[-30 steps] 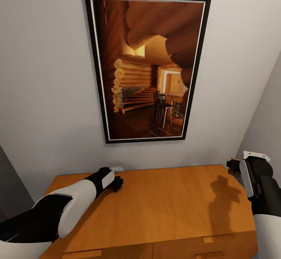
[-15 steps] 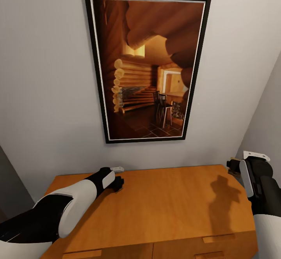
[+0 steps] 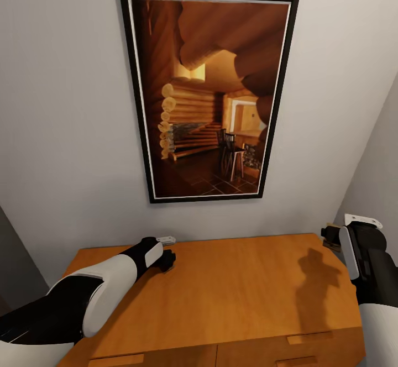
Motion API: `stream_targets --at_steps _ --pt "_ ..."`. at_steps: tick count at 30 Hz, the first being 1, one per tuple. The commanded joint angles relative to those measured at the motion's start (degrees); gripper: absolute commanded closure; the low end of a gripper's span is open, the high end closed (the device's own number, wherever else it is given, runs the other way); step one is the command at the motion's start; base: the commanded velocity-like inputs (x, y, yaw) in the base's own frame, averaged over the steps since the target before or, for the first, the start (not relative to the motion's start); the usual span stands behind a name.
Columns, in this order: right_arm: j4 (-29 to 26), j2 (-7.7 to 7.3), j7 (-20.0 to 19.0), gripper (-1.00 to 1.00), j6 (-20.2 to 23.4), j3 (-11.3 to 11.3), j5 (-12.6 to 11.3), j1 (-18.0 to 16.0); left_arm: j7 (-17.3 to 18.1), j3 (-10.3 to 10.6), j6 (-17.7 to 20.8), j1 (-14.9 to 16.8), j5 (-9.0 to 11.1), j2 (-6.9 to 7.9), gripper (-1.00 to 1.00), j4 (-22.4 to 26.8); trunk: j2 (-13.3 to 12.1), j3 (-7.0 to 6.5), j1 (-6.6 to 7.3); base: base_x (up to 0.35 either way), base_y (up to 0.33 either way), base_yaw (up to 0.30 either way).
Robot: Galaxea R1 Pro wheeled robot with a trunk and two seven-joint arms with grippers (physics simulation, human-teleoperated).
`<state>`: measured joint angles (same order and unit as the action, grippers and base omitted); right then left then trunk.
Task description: Take the four mousetraps from the cabinet in the bathroom and place them on the bathroom floor. Make sure all four end up on the same floor surface, and ensure that at least two of them are either under or directly next to the same bathroom sink.
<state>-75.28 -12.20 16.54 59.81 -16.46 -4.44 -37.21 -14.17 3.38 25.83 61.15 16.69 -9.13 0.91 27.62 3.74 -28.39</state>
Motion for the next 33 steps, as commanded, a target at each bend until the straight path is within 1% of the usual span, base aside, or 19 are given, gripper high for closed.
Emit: stream_targets --at_steps 1,32,33 --pt "0.0 -0.02 0.5 1.00 0.2 0.0 -0.5 -0.1 -0.3 0.2 0.3 0.0 0.6 -0.01 -1.00 0.1 0.1 0.13 -0.03 0.000 0.000 0.000" --pt "0.5 -0.10 0.5 1.00 0.2 0.0 -0.6 -0.1 0.1 0.1 0.2 -0.1 0.9 -0.34 -1.00 -0.1 0.1 0.13 -0.03 0.000 0.000 0.000" --pt "0.5 -0.10 0.5 1.00 0.2 0.0 -0.6 -0.1 0.2 0.1 0.2 -0.1 0.9 -0.32 1.00 -0.1 0.1 0.13 -0.03 0.000 0.000 0.000"
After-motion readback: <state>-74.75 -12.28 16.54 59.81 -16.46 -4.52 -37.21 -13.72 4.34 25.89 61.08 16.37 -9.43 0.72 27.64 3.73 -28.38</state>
